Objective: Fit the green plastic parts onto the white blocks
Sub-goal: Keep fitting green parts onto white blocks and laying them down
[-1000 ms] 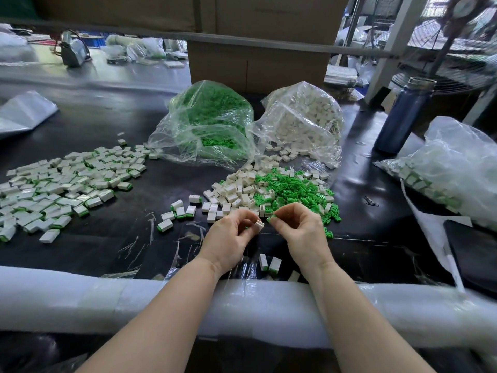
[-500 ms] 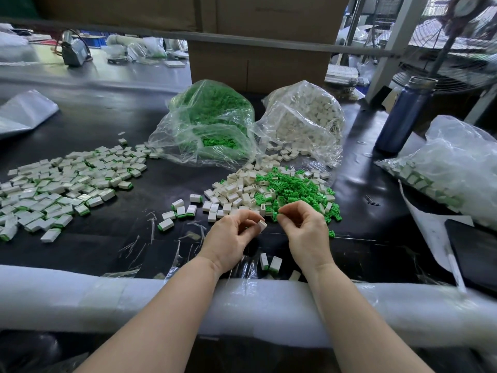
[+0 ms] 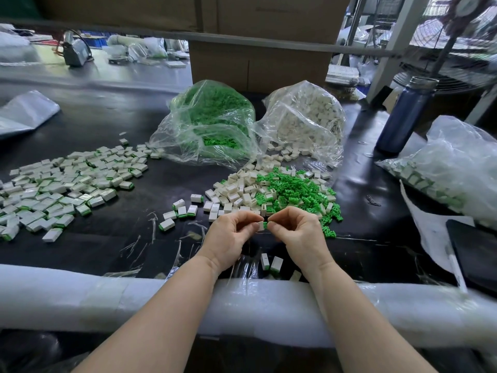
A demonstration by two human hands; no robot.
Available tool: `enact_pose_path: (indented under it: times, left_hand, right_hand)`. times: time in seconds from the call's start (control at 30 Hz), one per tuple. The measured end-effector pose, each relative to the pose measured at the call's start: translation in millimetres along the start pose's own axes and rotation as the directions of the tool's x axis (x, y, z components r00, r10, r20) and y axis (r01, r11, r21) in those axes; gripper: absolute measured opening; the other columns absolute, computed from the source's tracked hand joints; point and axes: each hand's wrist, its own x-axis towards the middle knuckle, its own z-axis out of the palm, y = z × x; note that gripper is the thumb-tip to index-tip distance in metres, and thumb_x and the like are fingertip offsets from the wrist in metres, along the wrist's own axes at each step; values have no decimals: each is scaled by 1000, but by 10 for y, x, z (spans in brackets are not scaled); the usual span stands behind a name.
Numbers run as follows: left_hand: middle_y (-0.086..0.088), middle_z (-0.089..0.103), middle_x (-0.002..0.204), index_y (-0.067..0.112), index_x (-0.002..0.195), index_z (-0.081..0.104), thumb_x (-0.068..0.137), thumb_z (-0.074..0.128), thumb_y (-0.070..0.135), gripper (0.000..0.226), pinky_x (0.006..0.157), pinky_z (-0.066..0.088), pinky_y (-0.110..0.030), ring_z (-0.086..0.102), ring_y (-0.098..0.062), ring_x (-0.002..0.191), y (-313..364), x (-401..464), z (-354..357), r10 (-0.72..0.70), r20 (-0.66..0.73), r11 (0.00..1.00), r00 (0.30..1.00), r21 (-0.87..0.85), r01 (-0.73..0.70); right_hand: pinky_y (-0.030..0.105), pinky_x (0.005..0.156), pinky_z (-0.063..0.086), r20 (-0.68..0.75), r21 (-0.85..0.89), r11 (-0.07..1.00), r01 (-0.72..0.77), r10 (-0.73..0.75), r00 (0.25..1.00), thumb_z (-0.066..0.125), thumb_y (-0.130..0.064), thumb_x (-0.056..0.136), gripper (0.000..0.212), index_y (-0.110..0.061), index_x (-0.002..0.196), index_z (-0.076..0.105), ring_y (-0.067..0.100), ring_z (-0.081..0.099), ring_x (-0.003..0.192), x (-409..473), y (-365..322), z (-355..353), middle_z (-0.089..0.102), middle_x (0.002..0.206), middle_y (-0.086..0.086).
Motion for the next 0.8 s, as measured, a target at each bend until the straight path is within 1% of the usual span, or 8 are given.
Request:
enact_pose_path:
  times: [0.1,0.2,0.3,0.43,0.57,0.8]
  left_hand:
    - [6,66,84,18,90,67,86,62,7,13,77,46,-8,60,-1,80,-3,-3,-4,-2,-10,1000,1000,-31,2]
    - [5,66,84,18,90,67,86,62,7,13,76,46,-9,60,-3,80,-3,-6,-4,-6,-12,999,1000,-38,6]
    - [4,67,83,17,89,68,86,62,5,13,74,46,-9,60,-2,77,-2,-8,-8,-14,-17,997,1000,-76,12]
    - [4,68,82,17,89,70,85,63,6,13,73,46,-8,60,2,74,-11,-5,-7,-22,-6,998,1000,-53,22]
    - [0,70,84,23,84,69,85,63,8,16,74,49,-13,63,-7,78,-6,-4,0,-32,-16,997,999,-65,31]
    - [-1,69,83,20,84,69,85,63,6,16,74,48,-10,62,-8,79,19,-13,-5,-21,-23,999,1000,-50,20]
  right_hand:
    - [16,61,47,10,10,1000,-16,16,1000,68,1,79,21,-16,69,63,6,55,61,-4,-11,2,62,66,0]
    - [18,61,47,15,27,999,-27,27,1000,68,1,79,18,-13,70,64,8,55,62,-7,-17,2,62,67,2]
    - [18,61,48,37,44,998,-37,35,999,67,1,80,19,-14,70,65,6,56,62,-15,-19,-1,63,66,0]
    - [19,58,46,54,39,998,-48,46,997,67,3,79,20,-14,69,64,4,54,58,-13,-23,3,62,64,0]
    - [17,54,45,26,69,996,-59,57,998,68,4,78,22,-16,68,65,4,54,54,-13,-33,12,62,62,0]
    - [20,53,47,45,79,994,-73,69,997,68,5,78,21,-13,67,63,7,53,52,-13,-42,16,61,62,5]
